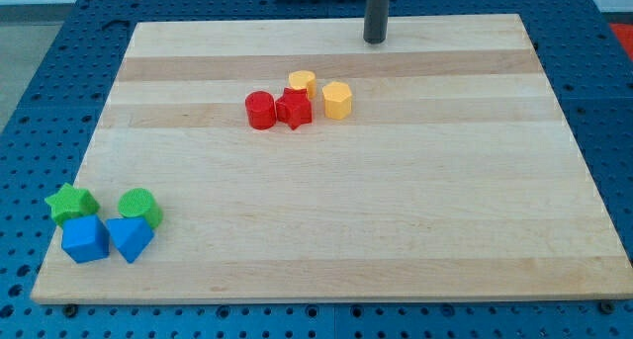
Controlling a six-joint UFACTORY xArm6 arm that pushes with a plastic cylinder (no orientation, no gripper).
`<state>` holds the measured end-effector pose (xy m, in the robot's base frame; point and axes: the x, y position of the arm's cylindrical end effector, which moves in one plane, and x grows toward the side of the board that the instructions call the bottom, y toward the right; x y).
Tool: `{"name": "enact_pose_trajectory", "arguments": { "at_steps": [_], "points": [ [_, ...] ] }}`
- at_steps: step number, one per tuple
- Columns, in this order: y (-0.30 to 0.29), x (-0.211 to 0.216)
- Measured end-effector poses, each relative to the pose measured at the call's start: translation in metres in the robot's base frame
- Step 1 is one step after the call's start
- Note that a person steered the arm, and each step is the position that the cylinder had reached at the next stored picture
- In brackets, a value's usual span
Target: Point at the yellow heart
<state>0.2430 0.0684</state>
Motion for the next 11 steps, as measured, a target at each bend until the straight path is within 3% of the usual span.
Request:
{"name": "enact_pose_trajectory", "arguments": {
  "at_steps": [2,6,11],
  "points": [
    [-0.001,0.047],
    [-0.014,0.088],
    [-0.092,0.089]
  ]
}}
